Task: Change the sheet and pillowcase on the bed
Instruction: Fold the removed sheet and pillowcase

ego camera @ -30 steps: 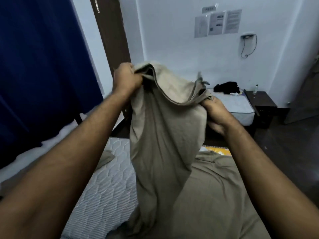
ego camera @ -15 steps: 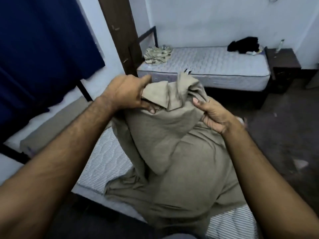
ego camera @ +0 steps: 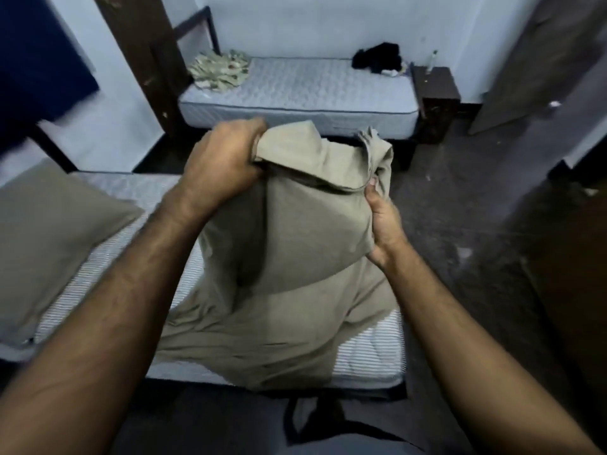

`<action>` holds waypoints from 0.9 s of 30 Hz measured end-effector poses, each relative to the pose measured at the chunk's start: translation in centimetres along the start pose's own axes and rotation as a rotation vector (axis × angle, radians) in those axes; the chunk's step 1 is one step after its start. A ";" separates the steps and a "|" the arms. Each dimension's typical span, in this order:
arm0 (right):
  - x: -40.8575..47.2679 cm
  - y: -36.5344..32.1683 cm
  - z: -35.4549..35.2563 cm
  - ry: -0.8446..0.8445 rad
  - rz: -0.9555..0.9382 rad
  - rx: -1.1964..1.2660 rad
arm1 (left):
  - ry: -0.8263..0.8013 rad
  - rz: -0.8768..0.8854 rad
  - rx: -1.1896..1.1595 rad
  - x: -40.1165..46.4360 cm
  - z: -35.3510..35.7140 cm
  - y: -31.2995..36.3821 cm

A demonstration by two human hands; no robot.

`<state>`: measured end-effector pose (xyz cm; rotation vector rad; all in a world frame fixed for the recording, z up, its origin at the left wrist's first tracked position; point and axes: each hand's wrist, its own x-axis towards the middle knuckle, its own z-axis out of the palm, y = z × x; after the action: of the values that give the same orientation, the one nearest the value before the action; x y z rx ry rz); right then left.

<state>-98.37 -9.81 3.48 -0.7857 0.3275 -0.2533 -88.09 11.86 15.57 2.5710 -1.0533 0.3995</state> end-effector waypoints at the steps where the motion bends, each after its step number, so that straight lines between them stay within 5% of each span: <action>1: -0.5 -0.9 -0.9 0.028 -0.019 -0.014 | 0.046 -0.044 -0.107 -0.1 1.1 0.8; 5: -2.4 -4.6 -5.0 -0.054 0.037 -0.047 | 0.039 -0.204 -0.325 -0.2 5.1 4.9; 9: -3.7 -7.0 -8.8 -0.181 0.127 -0.166 | -0.105 -0.051 -0.171 1.0 8.3 8.9; 17: 0.3 -9.3 -18.0 -0.367 0.156 -1.140 | -0.282 -0.051 -0.042 5.7 13.3 15.7; 24: 13.2 -10.2 -22.6 -0.318 -0.066 -1.297 | -0.360 -0.409 -0.177 9.0 17.8 17.4; 27: 16.2 -11.6 -22.7 -0.447 -0.033 -1.128 | -0.468 -0.613 -0.162 9.1 19.6 18.7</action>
<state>-93.26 -37.92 -6.24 -1.9208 -0.0014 0.1154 -92.63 -14.32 4.92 2.7180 -0.3418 -0.4386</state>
